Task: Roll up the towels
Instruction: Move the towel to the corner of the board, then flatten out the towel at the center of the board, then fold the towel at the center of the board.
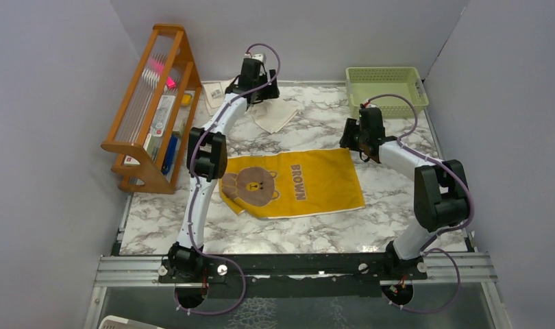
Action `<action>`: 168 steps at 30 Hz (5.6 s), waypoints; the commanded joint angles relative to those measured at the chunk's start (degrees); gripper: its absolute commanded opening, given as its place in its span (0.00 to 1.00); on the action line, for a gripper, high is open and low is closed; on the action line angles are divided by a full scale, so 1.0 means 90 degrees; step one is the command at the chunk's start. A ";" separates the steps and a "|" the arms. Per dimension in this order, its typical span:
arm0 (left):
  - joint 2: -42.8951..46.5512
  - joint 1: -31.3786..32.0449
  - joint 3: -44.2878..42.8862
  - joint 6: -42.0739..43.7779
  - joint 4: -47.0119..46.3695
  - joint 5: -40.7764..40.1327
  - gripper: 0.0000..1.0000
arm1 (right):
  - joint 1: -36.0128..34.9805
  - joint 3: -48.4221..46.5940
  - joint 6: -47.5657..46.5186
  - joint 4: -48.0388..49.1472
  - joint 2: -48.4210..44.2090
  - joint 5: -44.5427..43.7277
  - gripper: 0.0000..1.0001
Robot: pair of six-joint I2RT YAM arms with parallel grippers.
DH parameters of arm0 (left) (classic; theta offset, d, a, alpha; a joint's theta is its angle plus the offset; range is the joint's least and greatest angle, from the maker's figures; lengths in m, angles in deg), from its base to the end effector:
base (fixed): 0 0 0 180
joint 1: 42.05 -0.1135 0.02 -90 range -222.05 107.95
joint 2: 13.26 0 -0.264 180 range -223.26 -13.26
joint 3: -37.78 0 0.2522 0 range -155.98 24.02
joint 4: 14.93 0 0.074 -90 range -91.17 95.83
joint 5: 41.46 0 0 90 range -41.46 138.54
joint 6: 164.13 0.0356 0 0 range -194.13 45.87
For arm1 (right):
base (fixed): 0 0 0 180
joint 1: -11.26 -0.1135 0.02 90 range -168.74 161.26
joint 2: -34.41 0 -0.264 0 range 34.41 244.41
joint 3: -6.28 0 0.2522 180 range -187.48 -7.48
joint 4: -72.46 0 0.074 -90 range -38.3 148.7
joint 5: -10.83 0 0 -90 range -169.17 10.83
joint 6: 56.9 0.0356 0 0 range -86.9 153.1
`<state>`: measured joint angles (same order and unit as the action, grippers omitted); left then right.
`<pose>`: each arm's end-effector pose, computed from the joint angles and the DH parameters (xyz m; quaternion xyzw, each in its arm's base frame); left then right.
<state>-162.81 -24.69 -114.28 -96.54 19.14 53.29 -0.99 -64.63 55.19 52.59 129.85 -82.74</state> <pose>0.5649 -0.1797 0.2010 -0.0182 0.8720 -0.1999 0.4464 0.3452 0.0727 0.1950 0.0911 0.9170 0.0869 0.3785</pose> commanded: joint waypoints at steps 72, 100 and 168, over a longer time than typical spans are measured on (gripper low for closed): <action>0.4985 -0.0338 0.8726 -0.0648 -0.2143 -0.0891 0.00 | 0.0519 0.0344 0.0454 0.0262 0.0457 0.1079 0.01; 0.4459 -0.0583 0.6501 0.1661 -0.0878 0.2683 0.15 | 0.0522 -0.0507 0.0437 0.0009 0.0539 0.0982 0.04; 0.3671 -0.1637 0.7109 0.3171 -0.1612 0.2341 0.49 | 0.0547 0.0386 0.0001 0.0532 -0.0786 0.0018 0.71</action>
<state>-128.71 -39.09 -51.18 -69.18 3.19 70.23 3.77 -61.63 55.71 55.65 123.77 -82.96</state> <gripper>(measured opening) 0.497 0.715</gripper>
